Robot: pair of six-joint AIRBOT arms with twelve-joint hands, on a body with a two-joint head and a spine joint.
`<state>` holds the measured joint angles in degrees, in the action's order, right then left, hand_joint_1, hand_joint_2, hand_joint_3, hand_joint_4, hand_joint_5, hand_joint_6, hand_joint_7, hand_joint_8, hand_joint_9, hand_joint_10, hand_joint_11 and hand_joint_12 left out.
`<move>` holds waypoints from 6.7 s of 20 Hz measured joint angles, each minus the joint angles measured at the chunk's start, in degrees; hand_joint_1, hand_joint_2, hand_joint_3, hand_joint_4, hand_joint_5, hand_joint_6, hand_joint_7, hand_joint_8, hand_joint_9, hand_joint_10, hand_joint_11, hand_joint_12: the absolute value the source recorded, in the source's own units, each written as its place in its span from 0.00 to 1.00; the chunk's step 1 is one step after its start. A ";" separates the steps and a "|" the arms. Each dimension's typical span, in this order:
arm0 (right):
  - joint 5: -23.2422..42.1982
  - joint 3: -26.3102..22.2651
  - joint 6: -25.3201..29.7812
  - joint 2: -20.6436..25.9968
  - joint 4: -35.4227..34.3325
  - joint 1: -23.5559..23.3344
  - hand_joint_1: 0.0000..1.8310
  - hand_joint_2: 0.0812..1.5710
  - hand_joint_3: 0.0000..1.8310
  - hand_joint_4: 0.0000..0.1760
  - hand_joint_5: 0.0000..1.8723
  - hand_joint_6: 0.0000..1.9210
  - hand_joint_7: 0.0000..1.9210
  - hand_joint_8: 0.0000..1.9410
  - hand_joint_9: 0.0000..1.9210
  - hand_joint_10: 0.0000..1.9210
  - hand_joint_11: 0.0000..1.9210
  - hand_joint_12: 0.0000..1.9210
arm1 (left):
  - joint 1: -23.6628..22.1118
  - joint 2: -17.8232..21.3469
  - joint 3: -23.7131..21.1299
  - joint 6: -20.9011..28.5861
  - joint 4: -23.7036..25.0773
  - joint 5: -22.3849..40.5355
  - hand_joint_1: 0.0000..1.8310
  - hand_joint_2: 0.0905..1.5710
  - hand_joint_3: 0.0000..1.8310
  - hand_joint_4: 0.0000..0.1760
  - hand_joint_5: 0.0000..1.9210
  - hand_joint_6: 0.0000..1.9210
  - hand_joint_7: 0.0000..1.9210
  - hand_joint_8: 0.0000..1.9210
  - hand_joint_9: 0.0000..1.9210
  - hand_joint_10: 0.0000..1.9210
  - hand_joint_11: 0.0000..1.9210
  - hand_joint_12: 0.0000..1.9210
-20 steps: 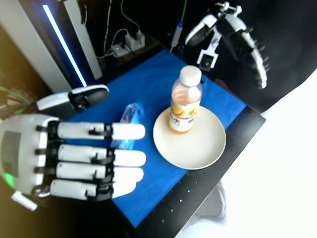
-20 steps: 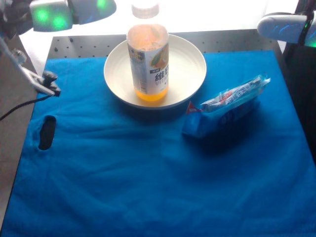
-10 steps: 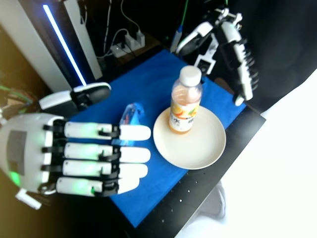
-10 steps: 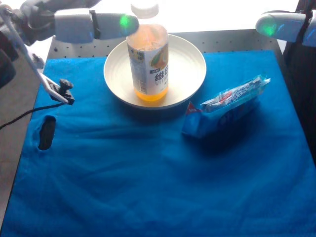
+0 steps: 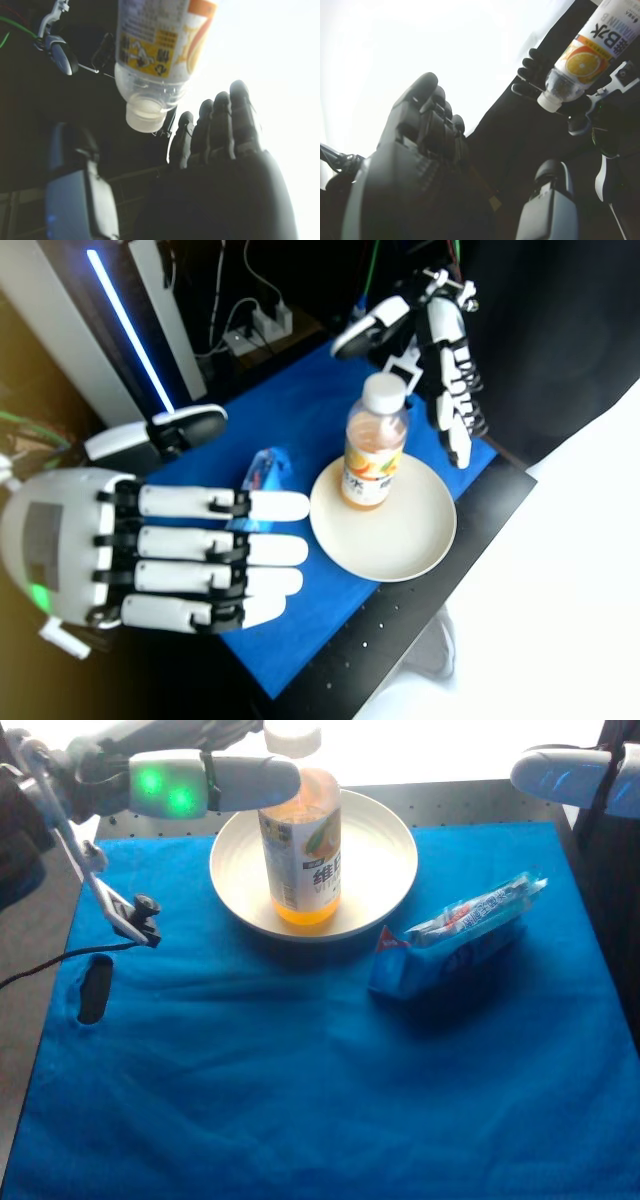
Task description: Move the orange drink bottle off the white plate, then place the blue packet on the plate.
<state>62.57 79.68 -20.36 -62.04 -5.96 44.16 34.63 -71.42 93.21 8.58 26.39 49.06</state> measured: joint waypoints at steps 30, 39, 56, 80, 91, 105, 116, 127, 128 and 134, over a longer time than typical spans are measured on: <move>0.59 -0.31 0.00 -0.57 -0.17 0.00 0.24 0.52 0.00 0.32 0.18 0.00 0.12 0.00 0.15 0.00 0.01 0.54 | -0.07 -6.40 7.13 4.26 3.10 -5.57 0.75 0.66 0.00 0.00 0.54 0.37 0.55 0.43 0.55 0.56 0.45 0.57; 0.87 -0.31 0.00 -0.57 -0.07 0.00 0.24 0.54 0.00 0.41 0.19 0.00 0.12 0.00 0.15 0.01 0.01 0.54 | 0.20 -7.69 8.92 5.11 0.70 -5.14 0.76 0.68 0.00 0.00 0.46 0.49 0.52 0.46 0.54 0.57 0.51 0.48; 0.96 -0.11 0.00 -1.27 -0.48 0.00 0.24 0.54 0.00 0.21 0.18 0.00 0.13 0.01 0.16 0.01 0.04 0.52 | -0.24 6.27 -1.29 9.11 3.65 2.49 0.75 0.69 0.00 0.00 0.51 0.48 0.44 0.55 0.52 0.59 0.50 0.47; 0.94 -0.11 0.00 -2.10 -0.46 0.00 0.25 0.54 0.00 0.27 0.20 0.00 0.16 0.00 0.18 0.01 0.00 0.64 | 1.68 12.35 -10.43 10.73 17.81 2.51 0.76 0.66 0.00 0.00 0.48 0.52 0.56 0.37 0.59 0.45 0.59 0.44; 0.92 -0.17 -0.02 -2.38 -0.44 0.00 0.26 0.55 0.00 0.18 0.21 0.00 0.21 0.01 0.26 0.01 0.05 0.71 | 5.18 12.35 -11.82 10.93 18.25 2.16 0.75 0.66 0.00 0.00 0.50 0.51 0.56 0.40 0.57 0.49 0.47 0.55; 0.94 -0.17 0.00 -2.38 -0.44 0.00 0.24 0.54 0.00 0.22 0.19 0.00 0.17 0.00 0.21 0.01 0.01 0.71 | 6.51 12.33 -11.93 11.04 18.73 1.27 0.66 0.70 0.00 0.11 0.48 0.59 0.50 0.51 0.46 0.26 0.30 0.68; 0.92 -0.17 0.00 -2.38 -0.46 0.00 0.25 0.53 0.00 0.34 0.20 0.00 0.15 0.00 0.19 0.00 0.00 0.66 | 7.48 12.33 -12.55 10.78 17.51 1.38 0.69 0.58 0.00 0.00 0.47 0.26 0.53 0.03 0.43 0.23 0.27 0.62; 0.94 -0.17 0.00 -2.38 -0.46 0.00 0.23 0.53 0.00 0.48 0.20 0.00 0.11 0.00 0.12 0.00 0.00 0.50 | 8.52 12.35 -13.66 10.51 20.26 0.35 0.52 0.45 0.00 0.00 0.29 0.00 0.27 0.00 0.27 0.00 0.05 0.65; 0.94 -0.17 0.00 -2.38 -0.42 0.00 0.22 0.53 0.00 0.52 0.20 0.00 0.11 0.00 0.12 0.00 0.00 0.51 | 8.68 12.35 -13.88 10.49 20.83 0.20 0.51 0.44 0.00 0.00 0.26 0.00 0.24 0.00 0.23 0.00 0.03 0.64; 0.94 -0.17 0.00 -2.38 -0.24 0.00 0.24 0.53 0.00 0.76 0.17 0.00 0.10 0.00 0.13 0.01 0.00 0.56 | 9.35 13.49 -14.71 10.49 20.35 -0.02 0.37 0.38 0.00 0.74 0.00 0.00 0.00 0.00 0.02 0.00 0.00 0.38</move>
<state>63.51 79.50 -20.36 -64.42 -6.20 44.16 43.99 -57.93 78.50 19.07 46.74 49.04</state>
